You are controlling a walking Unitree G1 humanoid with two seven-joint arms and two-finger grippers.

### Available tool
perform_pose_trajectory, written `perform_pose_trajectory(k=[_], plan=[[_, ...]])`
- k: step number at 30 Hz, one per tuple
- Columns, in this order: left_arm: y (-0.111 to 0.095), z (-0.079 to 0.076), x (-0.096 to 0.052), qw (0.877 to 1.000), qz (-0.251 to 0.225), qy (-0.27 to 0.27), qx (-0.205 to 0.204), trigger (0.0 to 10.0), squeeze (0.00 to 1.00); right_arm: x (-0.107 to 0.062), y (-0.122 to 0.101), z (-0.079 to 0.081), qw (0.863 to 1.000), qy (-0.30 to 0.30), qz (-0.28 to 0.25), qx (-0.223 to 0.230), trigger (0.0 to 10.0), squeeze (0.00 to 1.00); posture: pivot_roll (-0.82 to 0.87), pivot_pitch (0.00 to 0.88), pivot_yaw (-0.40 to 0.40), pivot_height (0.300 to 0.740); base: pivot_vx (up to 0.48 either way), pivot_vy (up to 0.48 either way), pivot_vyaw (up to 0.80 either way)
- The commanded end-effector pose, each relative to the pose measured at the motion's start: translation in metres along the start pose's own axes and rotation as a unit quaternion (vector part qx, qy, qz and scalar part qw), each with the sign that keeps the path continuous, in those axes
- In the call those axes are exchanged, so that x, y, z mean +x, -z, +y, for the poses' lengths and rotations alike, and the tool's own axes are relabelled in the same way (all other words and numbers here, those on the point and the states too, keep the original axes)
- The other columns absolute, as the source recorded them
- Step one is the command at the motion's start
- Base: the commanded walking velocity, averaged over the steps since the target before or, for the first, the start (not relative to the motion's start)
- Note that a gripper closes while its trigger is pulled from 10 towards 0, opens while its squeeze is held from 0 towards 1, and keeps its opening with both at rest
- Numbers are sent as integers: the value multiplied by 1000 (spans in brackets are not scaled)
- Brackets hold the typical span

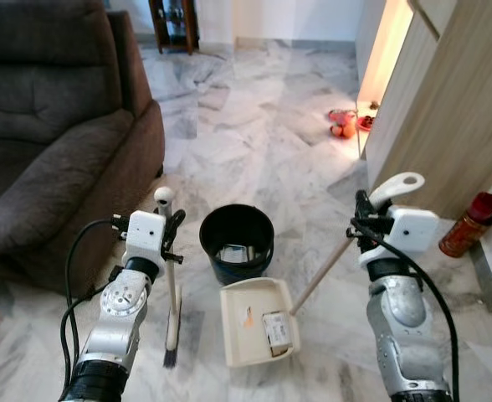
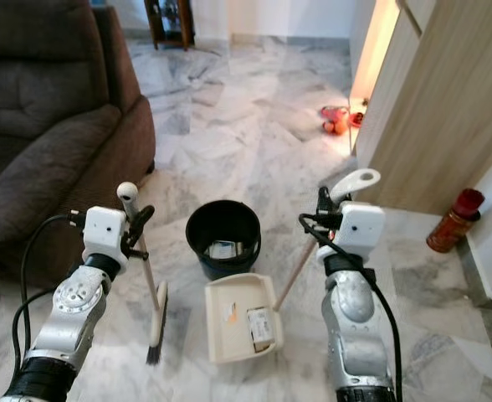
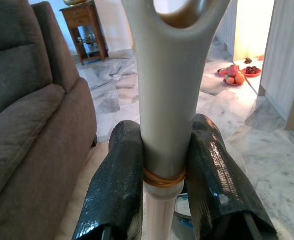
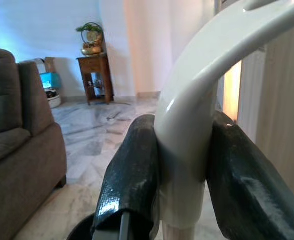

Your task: Sweep floor

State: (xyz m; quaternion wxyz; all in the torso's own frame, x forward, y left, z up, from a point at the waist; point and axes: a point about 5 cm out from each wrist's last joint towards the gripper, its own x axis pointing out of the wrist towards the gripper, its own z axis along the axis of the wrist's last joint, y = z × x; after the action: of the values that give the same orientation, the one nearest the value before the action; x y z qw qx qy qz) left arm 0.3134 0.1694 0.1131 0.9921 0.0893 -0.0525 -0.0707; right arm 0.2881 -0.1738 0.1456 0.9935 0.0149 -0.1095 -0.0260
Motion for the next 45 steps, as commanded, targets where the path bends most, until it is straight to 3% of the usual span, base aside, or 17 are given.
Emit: perform_pose_trajectory(k=[1, 18, 28, 32, 38, 45], plan=[[-5, 4, 1, 1000, -16, -5, 3, 10000, 0, 1, -26, 1, 999, -12, -43, 10, 10000, 0, -24, 105, 24, 740, 0, 0, 0], [-4, 2, 3, 1000, -12, 1, 2, 10000, 0, -11, -78, 10, 992, -114, -45, -23, 10000, 0, -31, 88, 28, 740, 0, 0, 0], [-5, 1, 3, 1000, -18, 2, -1, 10000, 0, 0, -109, 16, 991, -91, -94, 22, 10000, 0, -34, 87, 28, 740, 0, 0, 0], [-7, 2, 2, 1000, -27, -3, -2, 10000, 0, 3, -118, 15, 990, -55, -119, 52, 10000, 0, -27, 91, 27, 740, 0, 0, 0], [-8, 3, 2, 1000, -31, -3, -5, 10000, 0, 6, -123, 10, 988, -5, -139, 71, 10000, 0, -22, 96, 29, 740, 0, 0, 0], [-11, 4, 1, 999, -40, -6, -9, 10000, 0, 7, -123, 16, 984, 2, -152, 89, 10000, 0, -15, 96, 31, 740, 0, 0, 0]])
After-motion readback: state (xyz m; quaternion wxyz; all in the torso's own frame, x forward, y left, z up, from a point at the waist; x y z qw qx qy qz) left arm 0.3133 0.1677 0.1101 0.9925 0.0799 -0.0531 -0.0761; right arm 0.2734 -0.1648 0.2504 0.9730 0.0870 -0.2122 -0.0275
